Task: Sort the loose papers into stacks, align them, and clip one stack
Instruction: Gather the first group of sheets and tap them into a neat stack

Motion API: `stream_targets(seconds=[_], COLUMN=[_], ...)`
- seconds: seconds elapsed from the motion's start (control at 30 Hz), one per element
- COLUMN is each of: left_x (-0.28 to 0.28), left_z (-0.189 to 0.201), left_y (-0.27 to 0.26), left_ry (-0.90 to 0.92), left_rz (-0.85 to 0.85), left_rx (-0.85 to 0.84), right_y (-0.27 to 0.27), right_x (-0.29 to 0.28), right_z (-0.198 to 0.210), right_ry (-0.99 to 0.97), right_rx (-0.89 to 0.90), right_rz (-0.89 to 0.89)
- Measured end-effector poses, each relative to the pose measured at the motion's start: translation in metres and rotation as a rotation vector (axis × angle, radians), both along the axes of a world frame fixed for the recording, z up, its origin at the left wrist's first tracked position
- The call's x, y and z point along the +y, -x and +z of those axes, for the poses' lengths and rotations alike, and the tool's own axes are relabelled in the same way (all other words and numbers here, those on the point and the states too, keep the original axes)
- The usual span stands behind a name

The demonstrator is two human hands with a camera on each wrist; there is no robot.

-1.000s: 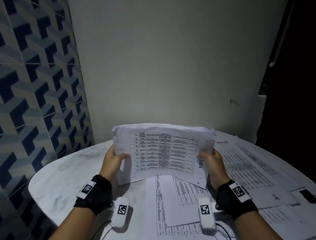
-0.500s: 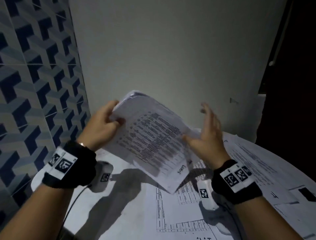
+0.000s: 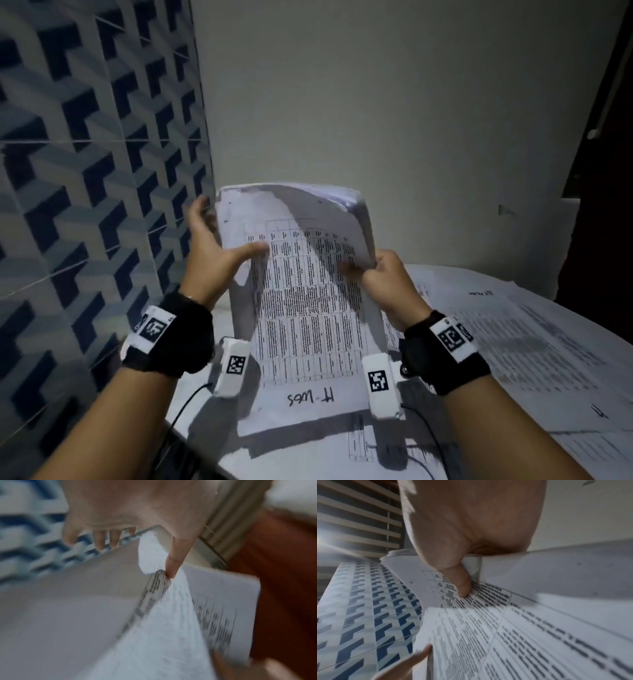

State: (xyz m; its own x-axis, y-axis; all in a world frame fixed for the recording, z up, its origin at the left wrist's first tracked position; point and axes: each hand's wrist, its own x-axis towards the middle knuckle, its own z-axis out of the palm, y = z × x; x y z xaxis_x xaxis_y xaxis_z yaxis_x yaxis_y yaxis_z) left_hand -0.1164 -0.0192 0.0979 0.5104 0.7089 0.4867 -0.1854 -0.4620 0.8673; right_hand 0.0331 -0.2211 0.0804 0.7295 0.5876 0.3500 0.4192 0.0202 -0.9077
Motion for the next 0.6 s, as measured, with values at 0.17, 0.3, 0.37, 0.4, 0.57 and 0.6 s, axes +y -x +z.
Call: stream_targets(seconds=[0.17, 0.3, 0.37, 0.4, 0.57, 0.6], left_x=[0.007, -0.001, -0.002, -0.001, 0.017, 0.022], left_z=[-0.032, -0.034, -0.037, -0.039, -0.069, -0.077], left_y=[0.001, -0.01, -0.014, -0.014, -0.005, -0.003], left_ry=[0.274, 0.081, 0.047, 0.055, 0.264, 0.298], left_rz=[-0.255, 0.004, 0.085, 0.087, -0.072, -0.095], left_rx=[0.01, -0.07, -0.104, -0.115, -0.039, -0.01], right_y=[0.009, 0.024, 0.028, 0.028, 0.02, 0.019], right_x=[0.019, 0.039, 0.05, 0.054, 0.055, 0.053], right_z=[-0.005, -0.011, -0.013, -0.014, -0.041, -0.047], right_ry=[-0.123, -0.176, -0.214, -0.23, -0.147, -0.112], right_rx=[0.007, -0.1, -0.106, -0.087, 0.186, 0.242], right_rz=[-0.057, -0.138, -0.189, -0.207, -0.162, -0.127])
